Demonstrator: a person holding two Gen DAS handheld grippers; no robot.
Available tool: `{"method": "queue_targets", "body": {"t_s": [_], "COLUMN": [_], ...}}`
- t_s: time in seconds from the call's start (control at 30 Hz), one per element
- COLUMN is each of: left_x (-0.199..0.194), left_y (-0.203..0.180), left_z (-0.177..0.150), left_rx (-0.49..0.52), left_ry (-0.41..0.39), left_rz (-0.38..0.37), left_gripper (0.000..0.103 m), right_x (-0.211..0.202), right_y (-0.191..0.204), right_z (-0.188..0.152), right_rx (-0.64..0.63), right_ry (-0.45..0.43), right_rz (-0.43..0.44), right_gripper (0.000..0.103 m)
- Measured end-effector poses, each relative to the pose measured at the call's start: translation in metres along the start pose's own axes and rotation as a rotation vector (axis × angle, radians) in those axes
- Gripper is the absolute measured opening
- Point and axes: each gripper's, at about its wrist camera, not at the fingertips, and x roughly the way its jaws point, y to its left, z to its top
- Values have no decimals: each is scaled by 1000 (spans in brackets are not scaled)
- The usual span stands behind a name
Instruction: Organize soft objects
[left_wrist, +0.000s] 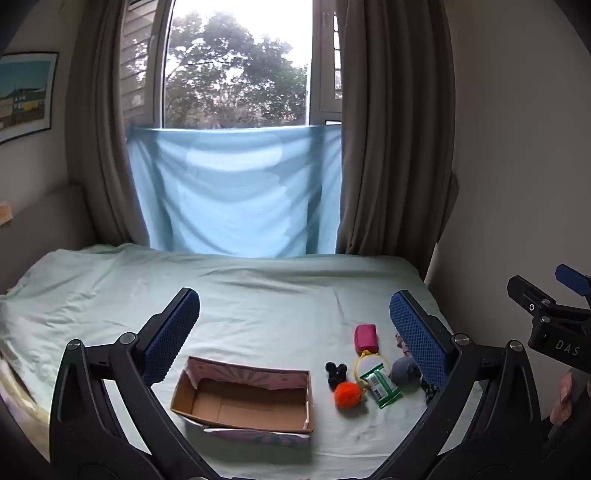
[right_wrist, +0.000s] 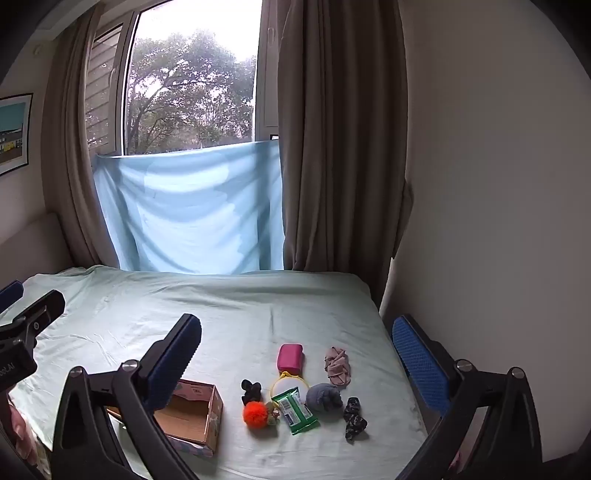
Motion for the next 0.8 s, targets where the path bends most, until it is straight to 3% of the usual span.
{"method": "queue_targets", "body": {"t_s": [0.8], "left_x": [1], "left_y": [11], "left_z": [-3], "left_rx": [-45], "left_ry": [12], "left_rz": [14], "left_gripper": [102], "right_x": [1], "right_y": [-5], "right_z": [-1], "right_rx": [-22], "right_ry": [-33], "right_rz": [11], "right_gripper": [103]}}
